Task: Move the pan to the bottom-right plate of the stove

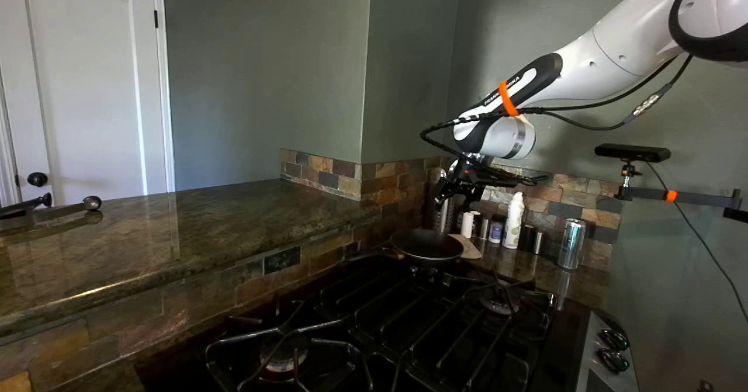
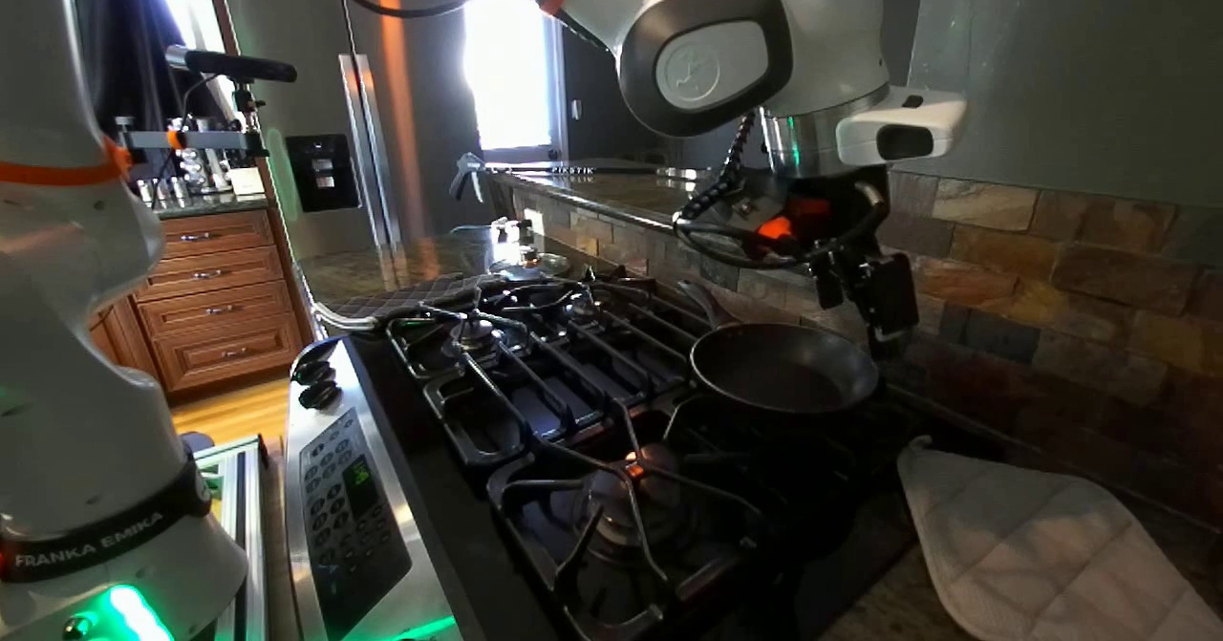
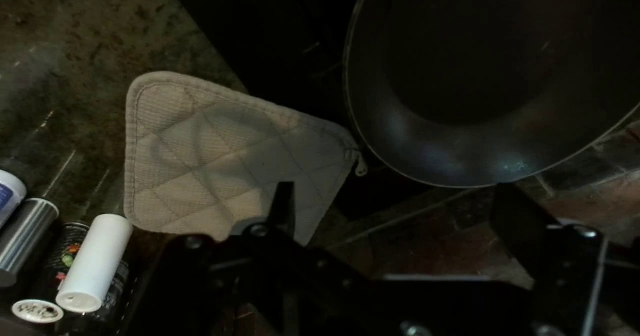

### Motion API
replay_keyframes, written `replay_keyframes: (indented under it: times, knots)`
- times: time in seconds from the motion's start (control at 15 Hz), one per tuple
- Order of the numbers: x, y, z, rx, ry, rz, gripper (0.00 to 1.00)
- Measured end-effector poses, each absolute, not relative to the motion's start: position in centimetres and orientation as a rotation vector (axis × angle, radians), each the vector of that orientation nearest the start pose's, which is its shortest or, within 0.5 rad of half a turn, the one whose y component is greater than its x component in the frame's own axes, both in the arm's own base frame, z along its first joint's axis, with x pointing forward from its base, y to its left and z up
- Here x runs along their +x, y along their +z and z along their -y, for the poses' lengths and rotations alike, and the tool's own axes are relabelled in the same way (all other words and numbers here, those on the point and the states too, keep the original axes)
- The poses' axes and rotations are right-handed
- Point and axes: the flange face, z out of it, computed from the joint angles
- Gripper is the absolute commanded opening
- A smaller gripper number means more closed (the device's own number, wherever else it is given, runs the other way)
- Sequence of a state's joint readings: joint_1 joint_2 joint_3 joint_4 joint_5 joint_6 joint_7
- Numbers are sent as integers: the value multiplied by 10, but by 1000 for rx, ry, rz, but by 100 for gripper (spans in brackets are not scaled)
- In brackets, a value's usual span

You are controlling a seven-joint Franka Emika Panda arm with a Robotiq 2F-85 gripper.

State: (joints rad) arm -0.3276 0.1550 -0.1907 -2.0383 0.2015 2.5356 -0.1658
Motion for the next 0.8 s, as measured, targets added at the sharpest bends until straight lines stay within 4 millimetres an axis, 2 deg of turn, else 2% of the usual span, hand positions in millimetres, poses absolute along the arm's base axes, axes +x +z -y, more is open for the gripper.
replay_keyframes:
  times: [0.4,0.8]
  knots:
    - [530,436,284,-2981,-641,-775,100]
    - [534,451,268,-3009,-649,-769,100]
